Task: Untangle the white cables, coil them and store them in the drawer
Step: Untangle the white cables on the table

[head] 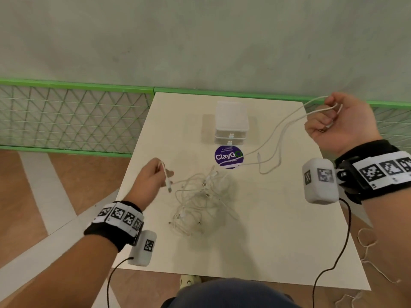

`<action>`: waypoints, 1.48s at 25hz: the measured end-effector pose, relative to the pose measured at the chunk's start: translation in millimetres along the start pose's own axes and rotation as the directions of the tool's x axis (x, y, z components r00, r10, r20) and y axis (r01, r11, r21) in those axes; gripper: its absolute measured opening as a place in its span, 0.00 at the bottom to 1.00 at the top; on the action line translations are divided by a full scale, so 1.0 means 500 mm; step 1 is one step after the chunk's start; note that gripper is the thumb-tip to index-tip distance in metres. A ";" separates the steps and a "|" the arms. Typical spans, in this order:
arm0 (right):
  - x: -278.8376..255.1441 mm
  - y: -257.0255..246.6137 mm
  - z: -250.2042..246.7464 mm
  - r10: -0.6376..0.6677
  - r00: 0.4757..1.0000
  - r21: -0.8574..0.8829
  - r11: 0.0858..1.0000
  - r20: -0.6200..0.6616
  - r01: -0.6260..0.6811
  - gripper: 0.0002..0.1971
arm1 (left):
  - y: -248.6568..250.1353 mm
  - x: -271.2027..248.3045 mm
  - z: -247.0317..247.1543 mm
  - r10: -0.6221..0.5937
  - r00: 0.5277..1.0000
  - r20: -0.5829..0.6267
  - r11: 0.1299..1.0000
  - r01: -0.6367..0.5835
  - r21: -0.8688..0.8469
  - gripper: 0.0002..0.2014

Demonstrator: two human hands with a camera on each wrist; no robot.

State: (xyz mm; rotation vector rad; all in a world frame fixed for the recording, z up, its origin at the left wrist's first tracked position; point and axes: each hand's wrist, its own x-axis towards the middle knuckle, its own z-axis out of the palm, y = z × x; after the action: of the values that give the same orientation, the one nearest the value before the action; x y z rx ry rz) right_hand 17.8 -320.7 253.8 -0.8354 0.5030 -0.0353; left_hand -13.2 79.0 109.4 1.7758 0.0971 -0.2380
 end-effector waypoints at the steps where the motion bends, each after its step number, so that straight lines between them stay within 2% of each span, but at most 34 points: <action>1: 0.000 0.008 -0.001 0.037 0.999 -0.073 0.997 0.002 -0.037 0.09 | 0.016 -0.004 -0.005 0.014 1.000 -0.001 1.000 -0.014 -0.018 0.04; 3: -0.006 0.048 0.008 0.133 0.991 -0.305 0.944 0.009 -0.124 0.04 | 0.060 -0.006 0.002 0.096 0.995 0.037 0.995 -0.096 0.013 0.04; 5: -0.016 0.109 0.019 0.212 0.977 -0.559 0.807 -0.024 -0.189 0.06 | 0.115 -0.009 0.031 0.184 0.976 0.120 0.981 -0.189 0.036 0.07; 7: -0.030 0.166 0.035 0.172 0.983 -0.722 0.672 -0.065 -0.165 0.07 | 0.167 -0.012 0.069 0.225 0.961 0.160 0.970 -0.236 0.057 0.09; 8: -0.040 0.188 0.044 0.167 0.985 -0.748 0.647 -0.049 -0.147 0.08 | 0.189 -0.012 0.089 0.228 0.959 0.170 0.967 -0.243 0.072 0.10; 9: -0.050 0.203 0.053 0.217 0.976 -0.745 0.652 0.006 -0.141 0.11 | 0.207 -0.012 0.108 0.236 0.955 0.182 0.964 -0.253 0.077 0.09; 11: -0.074 0.217 0.075 0.383 0.904 -0.708 0.691 0.191 -0.143 0.19 | 0.229 -0.010 0.139 0.275 0.935 0.226 0.948 -0.303 0.097 0.03; 12: -0.082 0.221 0.084 0.425 0.864 -0.699 0.703 0.270 -0.127 0.21 | 0.234 -0.009 0.149 0.301 0.920 0.250 0.933 -0.338 0.121 0.03; 13: -0.089 0.222 0.090 0.421 0.850 -0.703 0.706 0.317 -0.087 0.22 | 0.236 -0.006 0.158 0.330 0.907 0.263 0.915 -0.375 0.146 0.03; 16: -0.098 0.219 0.094 0.292 0.897 -0.753 0.655 0.331 0.064 0.20 | 0.238 0.002 0.173 0.430 0.881 0.199 0.871 -0.463 0.167 0.09; 18: -0.100 0.211 0.089 0.275 0.894 -0.770 0.629 0.352 0.110 0.24 | 0.238 0.003 0.182 0.464 0.875 0.138 0.858 -0.483 0.175 0.07; 20: -0.106 0.200 0.086 0.301 0.873 -0.771 0.625 0.384 0.124 0.23 | 0.242 0.004 0.187 0.443 0.887 0.131 0.879 -0.458 0.134 0.11; 22: -0.116 0.187 0.093 0.335 0.839 -0.771 0.619 0.428 0.147 0.22 | 0.257 -0.003 0.193 0.327 0.906 0.269 0.945 -0.321 -0.069 0.24; 23: -0.119 0.180 0.098 0.347 0.819 -0.757 0.635 0.457 0.153 0.23 | 0.264 -0.007 0.199 0.274 0.886 0.374 0.956 -0.209 -0.204 0.28; 24: -0.120 0.171 0.103 0.349 0.800 -0.719 0.680 0.488 0.142 0.24 | 0.269 -0.013 0.206 0.242 0.855 0.459 0.950 -0.112 -0.291 0.27; 25: -0.115 0.158 0.105 0.331 0.790 -0.652 0.750 0.515 0.111 0.25 | 0.271 -0.020 0.216 0.233 0.841 0.489 0.948 -0.084 -0.306 0.21; 27: -0.091 0.115 0.107 0.236 0.831 -0.438 0.899 0.504 0.011 0.26 | 0.247 -0.014 0.231 0.189 0.880 0.436 0.978 -0.129 -0.165 0.08; 28: -0.074 0.082 0.102 0.185 0.865 -0.320 0.947 0.466 -0.030 0.27 | 0.224 -0.002 0.231 0.157 0.902 0.401 0.988 -0.147 -0.054 0.07; 29: -0.058 0.044 0.091 0.147 0.892 -0.214 0.975 0.428 -0.058 0.28 | 0.195 0.011 0.229 0.119 0.917 0.380 0.985 -0.156 0.068 0.07; 31: -0.032 -0.033 0.060 0.105 0.910 -0.016 0.994 0.401 -0.108 0.28 | 0.141 0.034 0.219 0.040 0.940 0.338 0.959 -0.131 0.253 0.08; 33: -0.014 -0.082 0.028 0.057 0.927 0.144 0.983 0.372 -0.118 0.24 | 0.098 0.050 0.208 -0.025 0.965 0.260 0.954 -0.055 0.295 0.10; 35: -0.007 -0.080 0.018 -0.018 0.935 0.165 0.985 0.353 -0.043 0.12 | 0.082 0.058 0.214 -0.050 0.979 0.197 0.961 -0.007 0.277 0.12; 36: -0.006 -0.057 0.022 -0.043 0.934 0.094 0.995 0.355 0.010 0.08 | 0.085 0.060 0.223 -0.049 0.981 0.188 0.958 -0.007 0.285 0.13; 37: -0.009 -0.021 0.031 -0.036 0.931 -0.026 0.999 0.364 0.048 0.09 | 0.098 0.059 0.234 -0.035 0.979 0.203 0.950 -0.030 0.312 0.15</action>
State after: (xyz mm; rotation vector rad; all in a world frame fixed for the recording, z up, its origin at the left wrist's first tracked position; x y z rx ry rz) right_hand 22.2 -316.0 271.9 -0.8626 0.1354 0.0885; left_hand 12.7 -47.6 126.5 2.0557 -0.0933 -0.4588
